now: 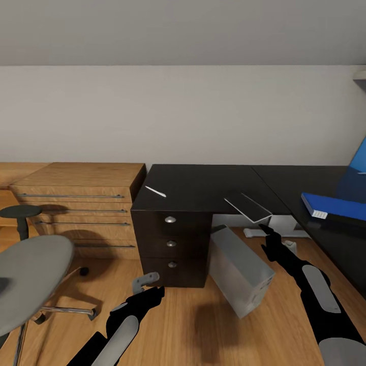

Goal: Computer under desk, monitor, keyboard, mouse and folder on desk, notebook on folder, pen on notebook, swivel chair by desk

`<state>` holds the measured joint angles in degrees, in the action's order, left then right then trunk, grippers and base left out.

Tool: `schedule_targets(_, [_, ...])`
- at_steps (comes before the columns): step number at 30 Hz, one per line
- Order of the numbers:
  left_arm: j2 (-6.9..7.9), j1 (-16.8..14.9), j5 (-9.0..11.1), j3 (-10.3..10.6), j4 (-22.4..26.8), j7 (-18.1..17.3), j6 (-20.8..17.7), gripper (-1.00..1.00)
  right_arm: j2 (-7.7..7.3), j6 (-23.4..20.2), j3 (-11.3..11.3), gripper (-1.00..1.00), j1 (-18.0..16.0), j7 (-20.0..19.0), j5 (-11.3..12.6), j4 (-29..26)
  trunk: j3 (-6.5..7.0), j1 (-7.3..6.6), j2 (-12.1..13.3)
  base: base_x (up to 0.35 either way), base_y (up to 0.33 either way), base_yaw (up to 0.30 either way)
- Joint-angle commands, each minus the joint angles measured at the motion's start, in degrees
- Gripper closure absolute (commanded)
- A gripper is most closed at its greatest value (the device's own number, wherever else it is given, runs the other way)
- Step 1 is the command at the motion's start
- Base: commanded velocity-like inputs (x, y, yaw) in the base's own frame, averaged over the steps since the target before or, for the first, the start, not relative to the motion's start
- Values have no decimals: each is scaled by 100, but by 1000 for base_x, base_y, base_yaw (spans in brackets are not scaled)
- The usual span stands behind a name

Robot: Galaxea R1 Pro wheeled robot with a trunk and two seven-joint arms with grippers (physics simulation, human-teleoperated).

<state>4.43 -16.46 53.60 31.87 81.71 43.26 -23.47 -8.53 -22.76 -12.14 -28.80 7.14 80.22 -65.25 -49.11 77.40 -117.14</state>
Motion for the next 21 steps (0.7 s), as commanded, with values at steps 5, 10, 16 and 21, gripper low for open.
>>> schedule_targets(5, [5, -6, 30, 12, -34, 50, -8, -100, 1, -18, -8, -100, -3, 47, 48, -6, -6, -1, -3, 0, 0, 0])
schedule_targets(10, [5, -6, 24, 16, -53, 50, -6, -100, 7, -15, -3, -100, -3, 44, 42, -7, -6, -1, -3, 0, 0, 0])
schedule_targets(16, [0, -6, 16, 20, -70, 54, -4, -100, 14, -17, 15, -100, -3, 42, 38, -20, 48, -67, 118, 0, 0, 0])
schedule_targets(21, [-3, -6, 11, 44, -82, 58, -6, -100, 9, -15, 21, -100, -3, 42, 31, -23, 120, -155, 278, 0, 0, 0])
